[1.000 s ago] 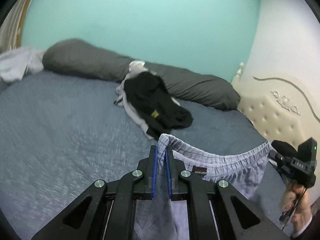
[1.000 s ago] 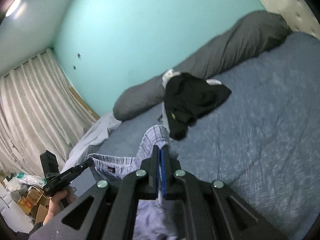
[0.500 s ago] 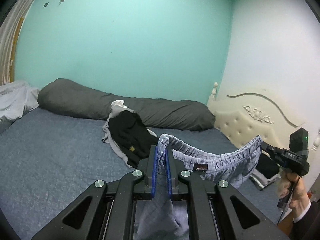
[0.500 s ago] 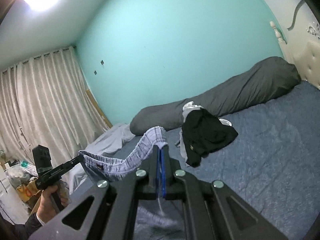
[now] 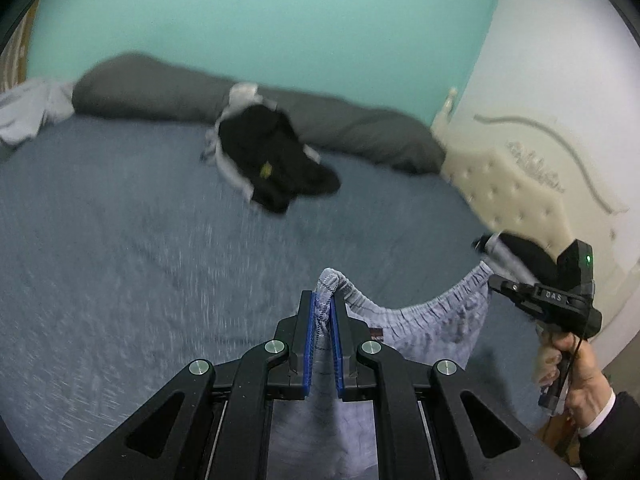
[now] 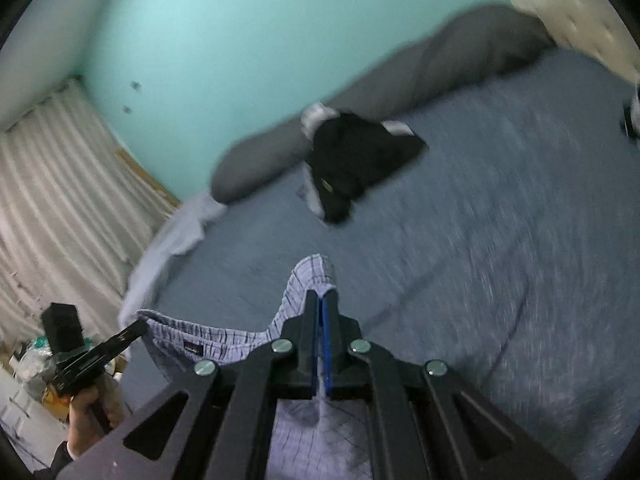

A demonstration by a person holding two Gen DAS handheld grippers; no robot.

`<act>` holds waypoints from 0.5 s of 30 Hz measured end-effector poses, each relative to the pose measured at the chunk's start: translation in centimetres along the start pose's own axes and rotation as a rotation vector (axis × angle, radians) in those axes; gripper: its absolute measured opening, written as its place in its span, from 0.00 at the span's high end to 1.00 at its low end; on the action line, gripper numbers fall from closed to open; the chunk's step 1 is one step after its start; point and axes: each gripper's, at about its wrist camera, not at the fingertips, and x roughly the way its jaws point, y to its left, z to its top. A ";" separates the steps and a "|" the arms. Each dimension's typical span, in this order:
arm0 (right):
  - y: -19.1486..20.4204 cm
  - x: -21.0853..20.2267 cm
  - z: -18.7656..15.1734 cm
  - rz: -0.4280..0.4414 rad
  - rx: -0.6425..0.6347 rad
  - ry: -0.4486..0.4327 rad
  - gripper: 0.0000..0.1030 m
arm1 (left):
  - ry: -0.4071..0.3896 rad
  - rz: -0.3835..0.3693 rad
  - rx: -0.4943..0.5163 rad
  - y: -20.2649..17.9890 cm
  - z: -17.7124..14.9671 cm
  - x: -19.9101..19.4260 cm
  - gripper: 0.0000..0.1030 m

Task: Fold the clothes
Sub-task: 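Lower the held plaid shorts toward the bed with both tools, waistband stretched between them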

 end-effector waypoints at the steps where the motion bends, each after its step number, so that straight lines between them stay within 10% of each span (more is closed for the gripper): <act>1: -1.1 1.3 -0.5 -0.017 0.018 0.015 0.99 | 0.019 0.004 -0.003 0.3 -0.6 1.2 0.92; 15: -8.5 10.0 -1.1 -0.124 0.144 0.049 0.95 | 0.094 -0.004 -0.066 4.5 -1.7 11.8 0.92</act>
